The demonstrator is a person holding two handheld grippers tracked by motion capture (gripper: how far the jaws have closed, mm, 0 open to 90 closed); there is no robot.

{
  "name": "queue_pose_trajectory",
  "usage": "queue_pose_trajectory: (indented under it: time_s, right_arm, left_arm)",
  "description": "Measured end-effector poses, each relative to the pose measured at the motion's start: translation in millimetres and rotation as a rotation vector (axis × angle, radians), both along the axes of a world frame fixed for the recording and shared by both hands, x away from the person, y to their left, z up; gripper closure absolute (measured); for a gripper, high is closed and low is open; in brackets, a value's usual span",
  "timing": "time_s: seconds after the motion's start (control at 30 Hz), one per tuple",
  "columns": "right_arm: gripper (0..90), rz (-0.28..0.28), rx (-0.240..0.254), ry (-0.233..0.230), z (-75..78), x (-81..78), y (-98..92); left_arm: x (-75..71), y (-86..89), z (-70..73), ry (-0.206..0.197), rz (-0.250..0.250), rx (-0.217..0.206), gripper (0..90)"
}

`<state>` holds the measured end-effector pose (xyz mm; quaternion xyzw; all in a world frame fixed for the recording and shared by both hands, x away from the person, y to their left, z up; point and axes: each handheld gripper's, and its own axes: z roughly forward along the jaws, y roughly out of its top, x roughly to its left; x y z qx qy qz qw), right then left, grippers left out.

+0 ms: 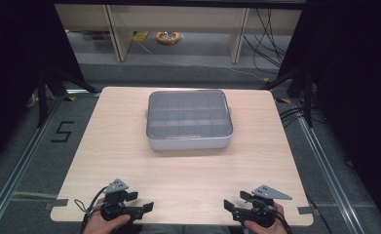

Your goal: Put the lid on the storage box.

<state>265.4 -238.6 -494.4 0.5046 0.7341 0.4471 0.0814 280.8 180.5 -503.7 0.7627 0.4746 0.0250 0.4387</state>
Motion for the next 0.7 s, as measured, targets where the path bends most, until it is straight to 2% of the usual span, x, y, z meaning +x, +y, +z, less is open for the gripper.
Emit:
queue_pose_trajectory:
  time_s: [0.07,0.1,0.13,0.17,0.2,0.27,0.37,0.4,0.43,0.53,0.57,0.6,0.7]
  right_arm:
    - [23.4,0.003,-0.003,-0.001,-1.1,-0.3,-1.2]
    - [23.2,-0.013,-0.002,0.004,-1.4,-2.2,-0.1]
    - [23.1,0.005,-0.001,0.010,-2.2,-2.7,-1.5]
    - [22.9,-0.020,0.012,0.039,-1.3,-5.8,0.9]
    - [22.9,-0.020,0.012,0.039,-1.3,-5.8,0.9]
    - [22.7,0.006,-0.030,0.003,-3.0,-4.9,-1.9]
    - [22.5,0.011,-0.022,-0.006,-4.5,-4.6,-1.6]
    - [22.4,-0.002,-0.011,0.007,-4.3,-6.0,-0.2]
    - [22.4,0.007,-0.030,-0.012,-4.3,-5.2,-1.8]
    - [22.3,0.007,-0.033,-0.007,-4.2,-5.4,-1.9]
    - [22.2,0.007,-0.031,-0.006,-4.4,-5.3,-1.9]
    - [22.2,0.002,-0.023,0.015,-5.3,-4.9,-0.6]
    - [22.2,0.006,-0.022,0.026,-4.8,-5.3,-0.5]
  left_arm:
    - [-1.2,-0.8,-0.1,0.001,-0.004,0.004,20.2]
    - [-1.4,-0.2,0.1,0.002,-0.013,0.014,20.2]
    - [-1.6,-0.6,-0.3,0.002,-0.011,0.011,20.3]
    - [-1.9,-1.3,-0.6,0.005,-0.008,0.006,20.3]
    - [-2.0,-1.5,-0.7,0.005,-0.007,0.009,20.3]
    - [-2.0,-1.7,-0.9,0.006,-0.009,0.009,20.3]
    - [-1.9,-1.7,-1.2,0.008,-0.007,0.011,20.4]
    - [-1.8,-1.7,-1.3,0.010,-0.005,0.011,20.4]
    - [-1.7,-1.7,-1.4,0.012,-0.005,0.009,20.4]
    - [-1.2,-0.5,-1.3,0.013,-0.012,0.019,20.4]
    - [-1.4,-1.5,-1.6,0.012,-0.003,0.010,20.4]
    - [-1.5,-1.5,-1.5,0.012,-0.003,0.011,20.5]
    - [-1.3,-1.7,-1.6,0.012,-0.003,0.010,20.5]
